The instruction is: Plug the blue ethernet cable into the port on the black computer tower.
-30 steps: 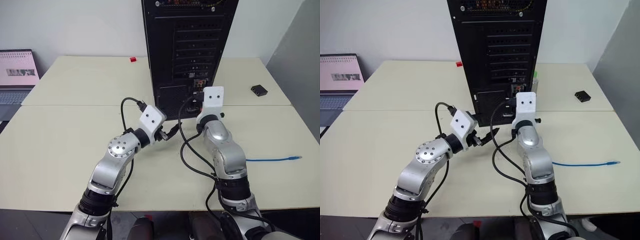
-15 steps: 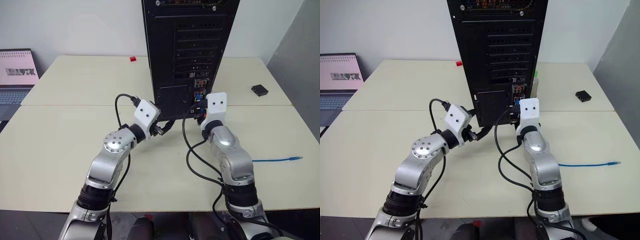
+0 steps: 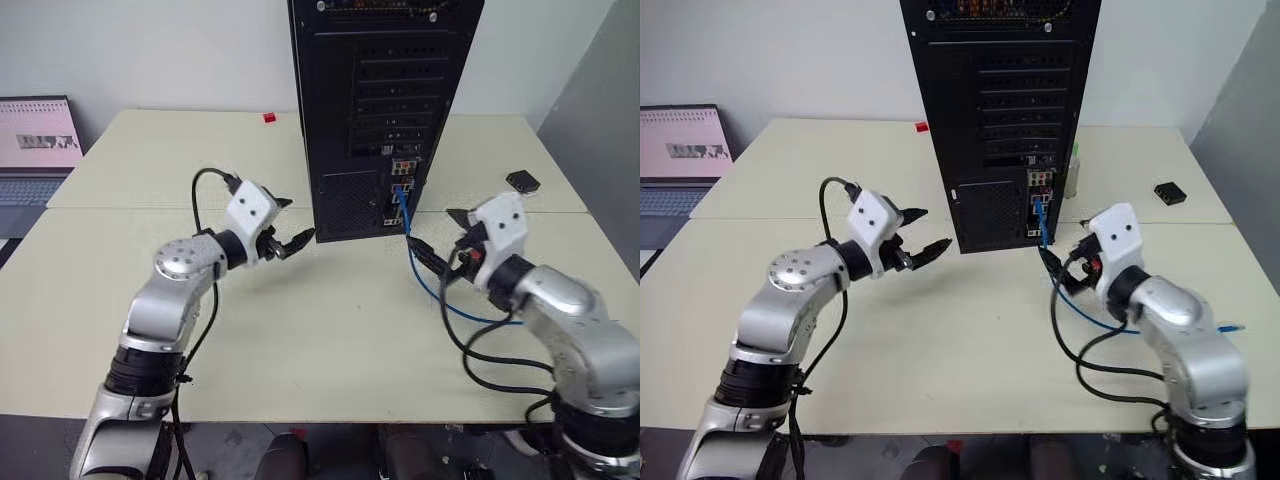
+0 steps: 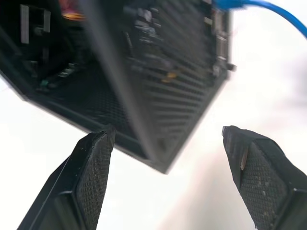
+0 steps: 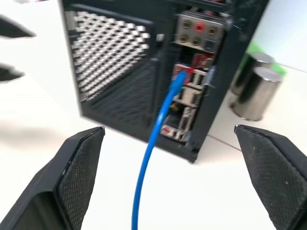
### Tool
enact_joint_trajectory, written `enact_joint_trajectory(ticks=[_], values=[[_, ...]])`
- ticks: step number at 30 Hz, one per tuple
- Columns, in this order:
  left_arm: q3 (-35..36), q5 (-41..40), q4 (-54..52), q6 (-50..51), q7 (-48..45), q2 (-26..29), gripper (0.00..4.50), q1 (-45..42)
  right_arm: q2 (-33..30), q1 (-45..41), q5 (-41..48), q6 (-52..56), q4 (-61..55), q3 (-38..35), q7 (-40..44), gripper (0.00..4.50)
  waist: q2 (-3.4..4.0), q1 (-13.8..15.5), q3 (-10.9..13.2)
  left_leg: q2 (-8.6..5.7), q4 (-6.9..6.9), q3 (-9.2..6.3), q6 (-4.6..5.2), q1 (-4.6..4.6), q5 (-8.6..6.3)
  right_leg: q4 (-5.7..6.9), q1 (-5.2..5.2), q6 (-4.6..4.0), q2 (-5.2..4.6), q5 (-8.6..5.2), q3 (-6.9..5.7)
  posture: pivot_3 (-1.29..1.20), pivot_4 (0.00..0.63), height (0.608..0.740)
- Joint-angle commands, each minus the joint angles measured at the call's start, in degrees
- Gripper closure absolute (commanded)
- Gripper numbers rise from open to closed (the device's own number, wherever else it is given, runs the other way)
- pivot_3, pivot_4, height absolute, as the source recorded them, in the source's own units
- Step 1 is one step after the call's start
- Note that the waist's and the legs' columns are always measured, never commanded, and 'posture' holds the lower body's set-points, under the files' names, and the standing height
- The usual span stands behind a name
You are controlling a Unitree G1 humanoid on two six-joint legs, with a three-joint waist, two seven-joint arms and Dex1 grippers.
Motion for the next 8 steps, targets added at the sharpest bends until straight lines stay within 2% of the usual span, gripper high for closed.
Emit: enact_joint_trajectory(ticks=[1, 8], values=[[1.5, -2.3, -0.5, -0.5, -4.1, 2.3, 0.70, -1.4, -4.1, -0.4, 4.9, -0.8, -0.7, -4.7, 4.6, 0.02, -0.02, -0.2, 0.0, 0.00, 0.00, 0.02, 0.00, 0.01, 0.00, 0.01, 0.00, 0.00, 0.01, 0.00, 0.02, 0.00, 0.150, 0.740], [2.3, -6.1, -1.9, 0.8, -7.9, 3.6, 0.70, -1.1, -7.8, 0.1, 8.0, -1.8, 0.6, -5.2, 6.5, 0.02, -0.06, -0.1, 0.0, 0.02, 0.01, 0.02, 0.00, -0.01, 0.00, 0.00, -0.01, 0.00, 0.01, 0.00, 0.03, 0.00, 0.150, 0.740]])
